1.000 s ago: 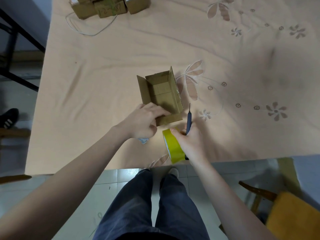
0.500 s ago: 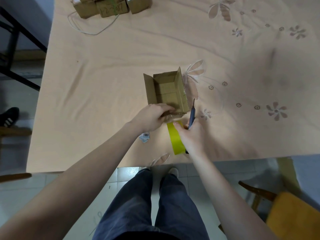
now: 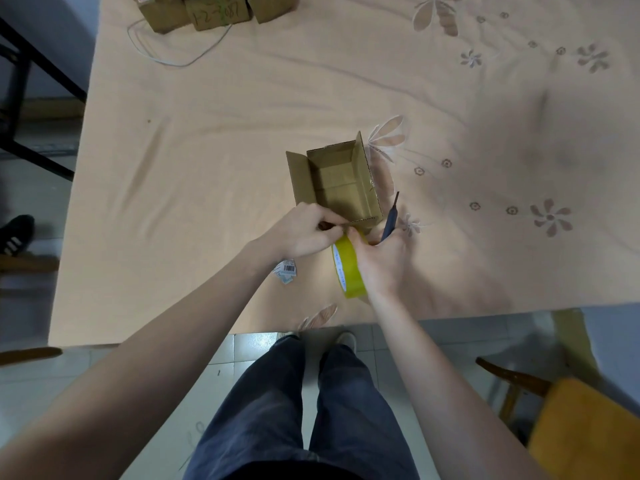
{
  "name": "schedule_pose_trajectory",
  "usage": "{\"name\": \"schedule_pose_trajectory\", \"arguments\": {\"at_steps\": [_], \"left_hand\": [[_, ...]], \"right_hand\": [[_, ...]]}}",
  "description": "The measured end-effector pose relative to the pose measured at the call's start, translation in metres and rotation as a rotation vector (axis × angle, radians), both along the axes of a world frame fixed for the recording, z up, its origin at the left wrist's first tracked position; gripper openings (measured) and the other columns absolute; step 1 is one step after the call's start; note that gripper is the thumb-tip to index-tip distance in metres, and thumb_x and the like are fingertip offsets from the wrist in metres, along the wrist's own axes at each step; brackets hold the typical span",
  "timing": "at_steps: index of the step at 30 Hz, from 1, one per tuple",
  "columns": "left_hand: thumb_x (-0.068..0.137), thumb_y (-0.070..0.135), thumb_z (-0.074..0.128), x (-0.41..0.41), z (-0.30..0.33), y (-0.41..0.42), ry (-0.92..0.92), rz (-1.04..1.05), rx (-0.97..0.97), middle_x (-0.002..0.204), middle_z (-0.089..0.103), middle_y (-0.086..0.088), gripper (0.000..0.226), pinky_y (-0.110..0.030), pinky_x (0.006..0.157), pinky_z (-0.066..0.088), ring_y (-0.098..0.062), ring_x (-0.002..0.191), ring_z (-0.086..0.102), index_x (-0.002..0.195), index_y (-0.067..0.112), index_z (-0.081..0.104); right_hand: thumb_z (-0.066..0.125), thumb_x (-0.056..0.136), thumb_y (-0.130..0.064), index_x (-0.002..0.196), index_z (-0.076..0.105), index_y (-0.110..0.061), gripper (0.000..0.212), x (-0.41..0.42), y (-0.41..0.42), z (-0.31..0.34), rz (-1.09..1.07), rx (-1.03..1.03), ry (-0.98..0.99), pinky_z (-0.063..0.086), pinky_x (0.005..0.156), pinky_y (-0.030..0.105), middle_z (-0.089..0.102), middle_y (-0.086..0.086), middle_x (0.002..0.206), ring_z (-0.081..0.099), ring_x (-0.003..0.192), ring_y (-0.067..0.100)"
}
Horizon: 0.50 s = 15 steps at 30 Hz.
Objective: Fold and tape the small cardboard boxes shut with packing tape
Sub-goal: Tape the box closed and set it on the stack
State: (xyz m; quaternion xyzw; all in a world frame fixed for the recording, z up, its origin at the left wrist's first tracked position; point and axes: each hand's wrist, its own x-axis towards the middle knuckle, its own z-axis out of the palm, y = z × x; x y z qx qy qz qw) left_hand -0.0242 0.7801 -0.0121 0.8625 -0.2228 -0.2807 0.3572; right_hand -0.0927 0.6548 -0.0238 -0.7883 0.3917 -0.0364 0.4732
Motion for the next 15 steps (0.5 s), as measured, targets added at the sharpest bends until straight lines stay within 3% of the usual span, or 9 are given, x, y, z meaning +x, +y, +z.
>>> {"name": "schedule_pose_trajectory", "arguments": {"at_steps": [3, 8, 13, 15], "left_hand": [[0.091, 0.031, 0.061, 0.003, -0.003, -0.002, -0.052, 0.018, -0.026, 0.101, 0.073, 0.005, 0.021, -0.031, 0.083, 0.050, -0.011, 0.093, 0.065, 0.100, 0.020, 0.075], [0.092, 0.029, 0.060, 0.010, -0.003, -0.004, -0.110, 0.019, 0.001, 0.094, 0.074, 0.001, 0.020, -0.030, 0.076, 0.050, -0.016, 0.085, 0.065, 0.097, 0.018, 0.076], [0.099, 0.027, 0.045, 0.015, 0.000, -0.009, -0.239, -0.073, 0.171, 0.083, 0.071, -0.008, 0.030, -0.037, 0.071, 0.049, -0.027, 0.077, 0.061, 0.097, 0.010, 0.069], [0.100, 0.027, 0.042, 0.016, 0.001, -0.011, -0.251, -0.081, 0.224, 0.085, 0.069, -0.010, 0.030, -0.039, 0.072, 0.049, -0.029, 0.079, 0.060, 0.099, 0.010, 0.067]], "right_hand": [[0.079, 0.072, -0.038, 0.105, 0.055, 0.001, 0.057, 0.002, -0.001, -0.001, 0.011, 0.020, 0.005, 0.052, 0.080, 0.045, 0.064, 0.018, 0.094, 0.064, 0.091, 0.034], [0.074, 0.078, -0.039, 0.091, 0.051, -0.005, 0.043, 0.002, -0.004, 0.001, 0.072, 0.012, -0.004, 0.049, 0.075, 0.038, 0.058, 0.007, 0.082, 0.061, 0.084, 0.029], [0.069, 0.083, -0.038, 0.096, 0.053, -0.008, 0.036, -0.013, -0.022, 0.007, 0.118, 0.124, -0.069, 0.039, 0.050, 0.009, 0.058, -0.003, 0.077, 0.059, 0.068, 0.004], [0.072, 0.081, -0.034, 0.077, 0.050, -0.016, 0.029, -0.021, -0.028, 0.008, 0.169, 0.165, -0.064, 0.036, 0.046, 0.008, 0.051, -0.012, 0.057, 0.051, 0.050, -0.001]]}}
